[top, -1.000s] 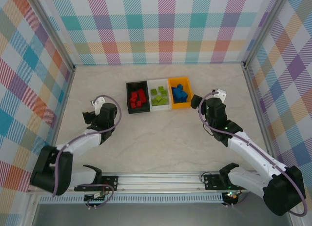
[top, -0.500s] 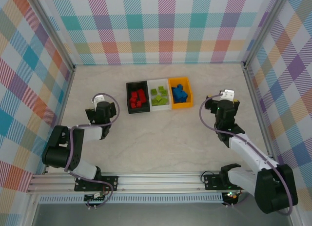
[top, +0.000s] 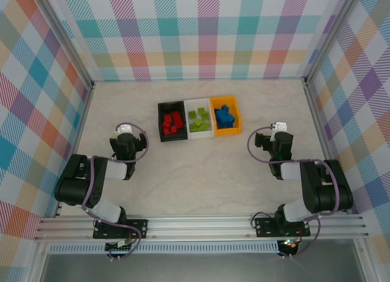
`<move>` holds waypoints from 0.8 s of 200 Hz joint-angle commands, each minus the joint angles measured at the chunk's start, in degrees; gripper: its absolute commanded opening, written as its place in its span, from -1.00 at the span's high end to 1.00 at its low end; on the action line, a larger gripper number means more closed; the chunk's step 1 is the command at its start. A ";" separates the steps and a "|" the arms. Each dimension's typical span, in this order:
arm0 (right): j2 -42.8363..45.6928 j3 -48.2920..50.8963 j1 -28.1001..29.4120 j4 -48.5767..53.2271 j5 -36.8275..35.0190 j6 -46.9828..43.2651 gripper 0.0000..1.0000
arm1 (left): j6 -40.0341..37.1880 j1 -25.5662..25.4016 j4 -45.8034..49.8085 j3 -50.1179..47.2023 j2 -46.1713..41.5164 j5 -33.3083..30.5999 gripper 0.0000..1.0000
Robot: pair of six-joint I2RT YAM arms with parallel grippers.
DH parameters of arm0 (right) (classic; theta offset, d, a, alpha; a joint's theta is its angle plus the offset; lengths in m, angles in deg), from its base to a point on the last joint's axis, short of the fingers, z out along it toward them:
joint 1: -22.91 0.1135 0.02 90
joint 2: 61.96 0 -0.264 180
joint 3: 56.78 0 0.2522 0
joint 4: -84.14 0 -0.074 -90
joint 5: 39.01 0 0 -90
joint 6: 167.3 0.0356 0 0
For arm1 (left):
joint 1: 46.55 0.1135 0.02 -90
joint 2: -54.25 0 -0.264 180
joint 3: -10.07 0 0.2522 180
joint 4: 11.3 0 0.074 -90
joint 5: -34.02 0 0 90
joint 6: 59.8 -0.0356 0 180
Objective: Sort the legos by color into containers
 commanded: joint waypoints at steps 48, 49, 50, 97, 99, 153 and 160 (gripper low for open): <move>-1.91 -1.96 -1.70 -4.53 4.07 1.97 -0.99 | 0.33 0.65 -1.27 0.63 -0.32 1.20 -1.00; -1.88 -1.96 -1.66 -4.40 4.09 1.99 -0.99 | 0.29 0.67 -1.27 0.68 -0.29 1.20 -1.00; -1.82 -1.96 -1.67 -4.29 4.10 2.05 -0.99 | 0.28 0.69 -1.32 0.66 -0.27 1.20 -1.00; -1.70 -1.79 -1.70 -4.55 4.09 1.95 -0.99 | 0.29 0.65 -1.18 0.78 -0.28 1.21 -1.00; -1.68 -1.77 -1.75 -4.52 4.11 1.91 -0.99 | 0.28 0.62 -1.18 0.80 -0.29 1.20 -1.00; -1.76 -1.79 -1.73 -4.62 4.11 1.93 -0.99 | 0.27 0.64 -1.18 0.79 -0.26 1.25 -1.00; -1.71 -1.79 -1.72 -4.62 4.10 1.92 -0.99 | 0.28 0.61 -1.12 0.77 -0.26 1.25 -1.00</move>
